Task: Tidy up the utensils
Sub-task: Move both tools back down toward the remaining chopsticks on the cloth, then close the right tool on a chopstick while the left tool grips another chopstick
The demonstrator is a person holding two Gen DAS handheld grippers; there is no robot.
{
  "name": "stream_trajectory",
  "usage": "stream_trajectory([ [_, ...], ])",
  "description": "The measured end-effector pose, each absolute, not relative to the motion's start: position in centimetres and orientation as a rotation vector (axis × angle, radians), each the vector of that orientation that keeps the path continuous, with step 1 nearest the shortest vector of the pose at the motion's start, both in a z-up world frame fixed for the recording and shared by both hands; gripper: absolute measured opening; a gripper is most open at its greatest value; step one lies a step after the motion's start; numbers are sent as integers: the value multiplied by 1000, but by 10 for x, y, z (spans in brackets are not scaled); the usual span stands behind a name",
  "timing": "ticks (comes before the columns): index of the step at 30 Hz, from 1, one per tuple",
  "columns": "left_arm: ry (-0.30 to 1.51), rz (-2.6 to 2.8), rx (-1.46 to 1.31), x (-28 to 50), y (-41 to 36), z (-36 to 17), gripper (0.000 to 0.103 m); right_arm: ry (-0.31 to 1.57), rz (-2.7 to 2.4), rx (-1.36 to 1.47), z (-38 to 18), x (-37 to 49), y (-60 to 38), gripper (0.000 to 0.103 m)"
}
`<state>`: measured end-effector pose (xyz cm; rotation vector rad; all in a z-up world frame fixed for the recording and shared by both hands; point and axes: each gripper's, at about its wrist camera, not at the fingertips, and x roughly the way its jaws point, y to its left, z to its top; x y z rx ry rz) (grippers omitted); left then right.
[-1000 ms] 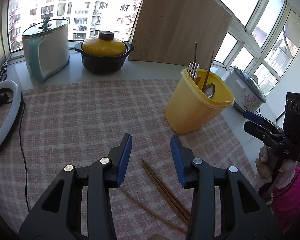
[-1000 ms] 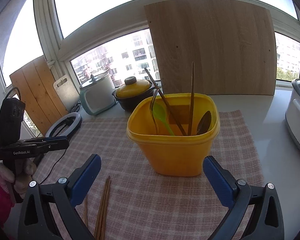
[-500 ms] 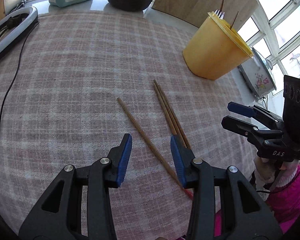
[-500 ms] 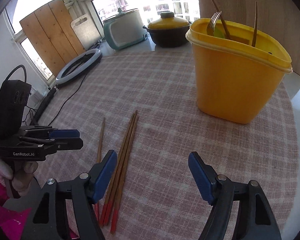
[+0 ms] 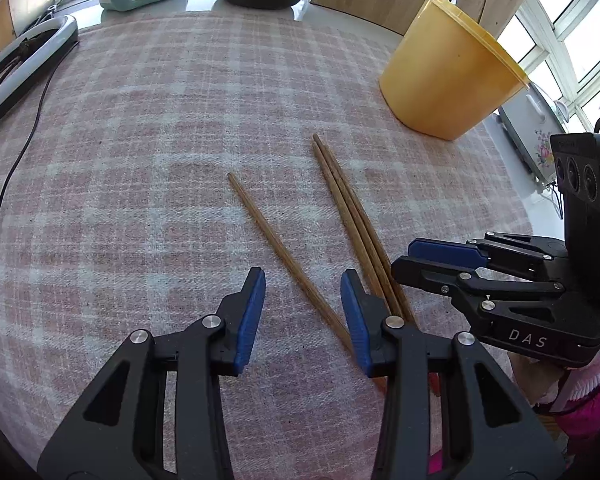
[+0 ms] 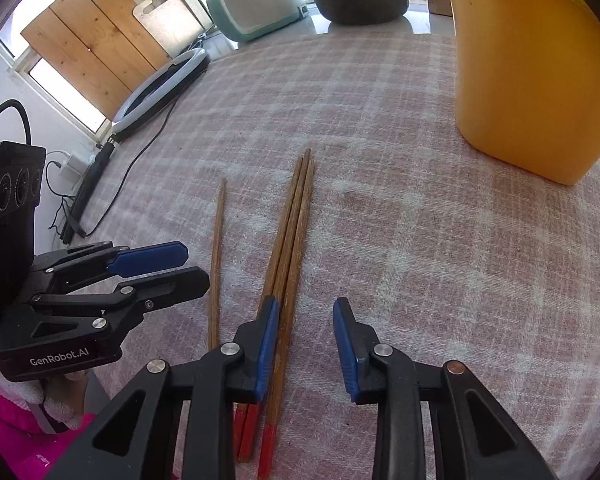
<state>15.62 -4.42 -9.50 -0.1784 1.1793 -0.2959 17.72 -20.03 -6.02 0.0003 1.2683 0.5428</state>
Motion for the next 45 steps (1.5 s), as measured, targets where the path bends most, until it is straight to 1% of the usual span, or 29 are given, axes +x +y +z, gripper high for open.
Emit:
stream_trajectory([
  [1, 1180, -291, -169, 157, -45, -97, 37, 1272, 544, -8, -61, 178, -198, 25],
  [4, 1184, -279, -149, 158, -46, -102, 36, 1272, 539, -33, -62, 179, -193, 24],
  [8, 1161, -273, -86, 158, -54, -105, 35, 1277, 529, -65, -62, 181, -190, 18],
  [11, 1147, -278, -53, 160, -60, -105, 35, 1286, 526, -88, -62, 183, -191, 17],
  [12, 1143, -280, -47, 160, -61, -106, 33, 1289, 524, -95, -62, 184, -191, 16],
  [13, 1143, -282, -43, 161, -62, -106, 29, 1293, 524, -101, -62, 185, -191, 16],
  [15, 1140, -288, -34, 165, -65, -106, 27, 1298, 526, -117, -62, 186, -190, 16],
  [16, 1140, -289, -27, 166, -66, -107, 23, 1300, 526, -127, -62, 187, -187, 16],
  [19, 1137, -287, -13, 170, -68, -108, 16, 1290, 521, -183, -62, 188, -178, 16],
  [20, 1140, -290, -15, 170, -67, -108, 16, 1288, 525, -202, -63, 189, -176, 16],
  [26, 1169, -292, 3, 172, -66, -107, 13, 1316, 527, -207, -63, 200, -189, 2],
  [27, 1174, -287, 2, 171, -65, -107, 12, 1320, 531, -204, -63, 201, -193, 2],
  [30, 1190, -254, 10, 172, -67, -106, 13, 1335, 569, -195, -63, 205, -202, 2],
  [31, 1200, -231, 9, 174, -68, -106, 15, 1338, 585, -202, -63, 206, -203, 2],
  [33, 1224, -181, -2, 176, -72, -106, 16, 1349, 625, -206, -63, 208, -204, 8],
  [34, 1237, -168, -11, 178, -74, -106, 20, 1360, 641, -209, -63, 209, -203, 9],
  [36, 1260, -167, -30, 182, -76, -106, 27, 1383, 661, -212, -64, 213, -202, 10],
  [37, 1267, -166, -34, 184, -77, -105, 27, 1396, 664, -204, -64, 216, -201, 9],
  [38, 1276, -175, -34, 187, -75, -105, 27, 1410, 664, -197, -65, 219, -201, 6],
  [39, 1288, -181, -33, 189, -73, -105, 19, 1420, 660, -196, -65, 222, -201, 4],
  [40, 1301, -185, -31, 192, -68, -105, 11, 1431, 660, -192, -66, 223, -201, 4],
  [45, 1364, -266, -134, 203, -46, -108, 5, 1443, 632, -154, -66, 223, -205, 4],
])
